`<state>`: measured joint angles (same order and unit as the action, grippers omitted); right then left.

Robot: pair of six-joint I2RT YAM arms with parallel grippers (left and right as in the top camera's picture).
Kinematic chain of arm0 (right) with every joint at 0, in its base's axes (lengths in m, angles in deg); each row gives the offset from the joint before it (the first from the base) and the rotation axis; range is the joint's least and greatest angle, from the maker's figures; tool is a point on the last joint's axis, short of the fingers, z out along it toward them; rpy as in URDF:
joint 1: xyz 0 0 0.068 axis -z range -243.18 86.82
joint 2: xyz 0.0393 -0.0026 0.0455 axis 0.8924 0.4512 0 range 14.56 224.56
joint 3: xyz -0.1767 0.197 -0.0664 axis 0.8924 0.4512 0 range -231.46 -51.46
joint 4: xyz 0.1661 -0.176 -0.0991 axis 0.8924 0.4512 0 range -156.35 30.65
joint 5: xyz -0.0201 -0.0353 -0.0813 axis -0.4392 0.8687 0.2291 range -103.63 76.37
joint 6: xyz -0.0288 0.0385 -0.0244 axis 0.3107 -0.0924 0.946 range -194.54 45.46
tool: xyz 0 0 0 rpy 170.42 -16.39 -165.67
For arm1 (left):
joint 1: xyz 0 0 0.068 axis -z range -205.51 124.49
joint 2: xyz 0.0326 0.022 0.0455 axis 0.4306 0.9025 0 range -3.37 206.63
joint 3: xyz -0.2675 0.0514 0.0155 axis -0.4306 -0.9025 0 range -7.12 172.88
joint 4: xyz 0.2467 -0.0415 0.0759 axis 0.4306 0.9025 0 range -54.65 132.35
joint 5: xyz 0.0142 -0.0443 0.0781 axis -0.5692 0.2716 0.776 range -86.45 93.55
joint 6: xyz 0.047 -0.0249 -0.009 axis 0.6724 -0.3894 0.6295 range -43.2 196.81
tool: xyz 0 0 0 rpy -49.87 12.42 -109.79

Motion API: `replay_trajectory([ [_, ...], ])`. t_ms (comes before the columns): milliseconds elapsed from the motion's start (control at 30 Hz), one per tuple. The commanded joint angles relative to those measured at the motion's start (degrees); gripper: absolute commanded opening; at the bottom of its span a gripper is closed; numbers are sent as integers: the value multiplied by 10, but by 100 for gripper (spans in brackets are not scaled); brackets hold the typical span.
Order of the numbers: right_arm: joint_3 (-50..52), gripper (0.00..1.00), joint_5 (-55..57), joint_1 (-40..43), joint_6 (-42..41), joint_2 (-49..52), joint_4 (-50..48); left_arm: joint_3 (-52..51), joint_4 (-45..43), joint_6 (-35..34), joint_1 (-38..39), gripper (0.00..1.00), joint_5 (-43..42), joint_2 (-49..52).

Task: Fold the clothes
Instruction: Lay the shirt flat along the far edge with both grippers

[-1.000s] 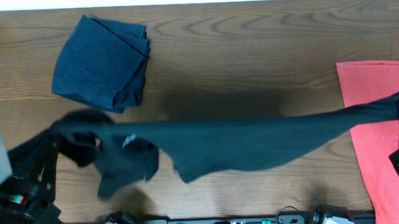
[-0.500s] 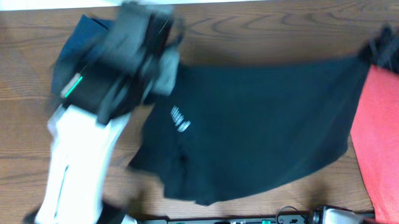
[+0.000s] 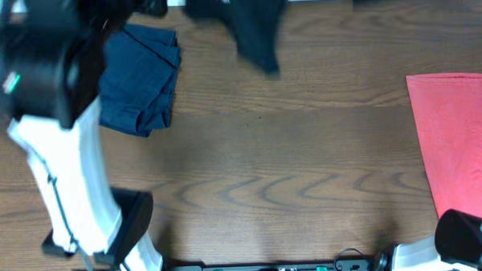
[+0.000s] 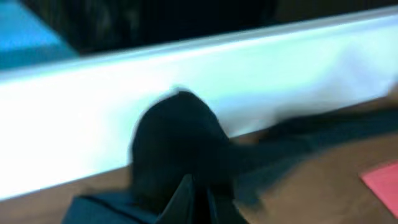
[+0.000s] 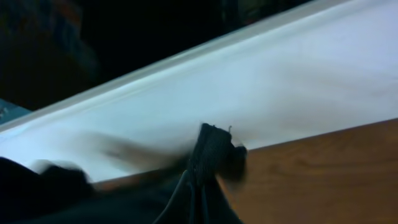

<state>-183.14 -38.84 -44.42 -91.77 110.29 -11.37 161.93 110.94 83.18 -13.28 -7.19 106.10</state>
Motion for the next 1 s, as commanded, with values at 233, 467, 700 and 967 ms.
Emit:
replay_trajectory([
  [233,46,1,75,3,122,56,214,-118,212,31,-3,6,-26,89],
  [467,234,2,102,-20,122,108,235,-380,212,21,-3,6,-32,110],
  [700,399,1,190,-23,97,111,211,-568,206,19,-3,6,-59,110],
  [967,490,2,231,-21,94,111,211,-690,199,19,12,6,-94,110],
])
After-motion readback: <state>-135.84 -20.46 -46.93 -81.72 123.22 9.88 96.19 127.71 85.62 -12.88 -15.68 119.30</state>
